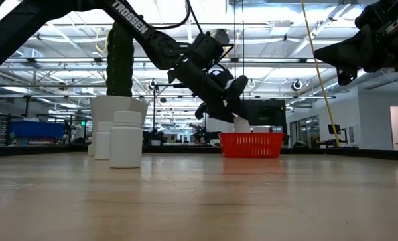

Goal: Pick and place pill bottles into a basket
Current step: Put the white pill bottle into the red bin

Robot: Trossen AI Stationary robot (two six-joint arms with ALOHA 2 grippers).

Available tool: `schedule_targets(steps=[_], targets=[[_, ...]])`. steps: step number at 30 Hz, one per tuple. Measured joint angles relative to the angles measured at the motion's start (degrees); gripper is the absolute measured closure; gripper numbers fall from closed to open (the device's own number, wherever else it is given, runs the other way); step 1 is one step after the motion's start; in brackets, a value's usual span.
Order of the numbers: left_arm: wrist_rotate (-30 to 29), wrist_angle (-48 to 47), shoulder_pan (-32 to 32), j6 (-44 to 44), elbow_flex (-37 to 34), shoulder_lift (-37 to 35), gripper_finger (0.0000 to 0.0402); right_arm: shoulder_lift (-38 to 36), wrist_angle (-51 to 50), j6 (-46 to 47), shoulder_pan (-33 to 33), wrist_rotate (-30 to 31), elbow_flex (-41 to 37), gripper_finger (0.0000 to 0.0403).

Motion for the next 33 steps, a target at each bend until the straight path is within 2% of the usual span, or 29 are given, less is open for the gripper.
schedule_targets(steps=[6,12,16,22,24,28,33], targets=[[-0.19,-0.77,-1.33,1.51,0.0,0.0,0.0211,0.01,0.02,0.01,-0.01,0.0,0.0,0.0399],[-3.32,-5.2,-1.61,1.91,-0.02,0.0,0.0239,-0.01,0.0,0.0,0.0,0.0,-0.01,0.0399],[-3.43,-5.33,-1.58,2.0,-0.02,0.0,0.0239,0.01,0.0,0.0,0.0,0.0,0.0,0.0399],[-3.61,-4.24,-2.13,2.87,0.0,0.53,0.021,0.0,0.0,-0.01,0.0,-0.01,-0.01,0.0399],[-3.64,-3.92,-2.45,3.51,0.02,1.62,0.0218,0.0,0.0,0.0,0.0,0.0,-0.01,0.0399],[-7.6,-2.26,-3.7,6.02,0.08,2.49,0.0239,-0.01,0.0,-0.01,-0.01,-0.04,-0.02,0.0399],[-7.86,-0.77,-4.45,5.13,0.04,2.62,0.0226,0.0,0.0,0.0,-0.01,-0.04,0.0,0.0399]])
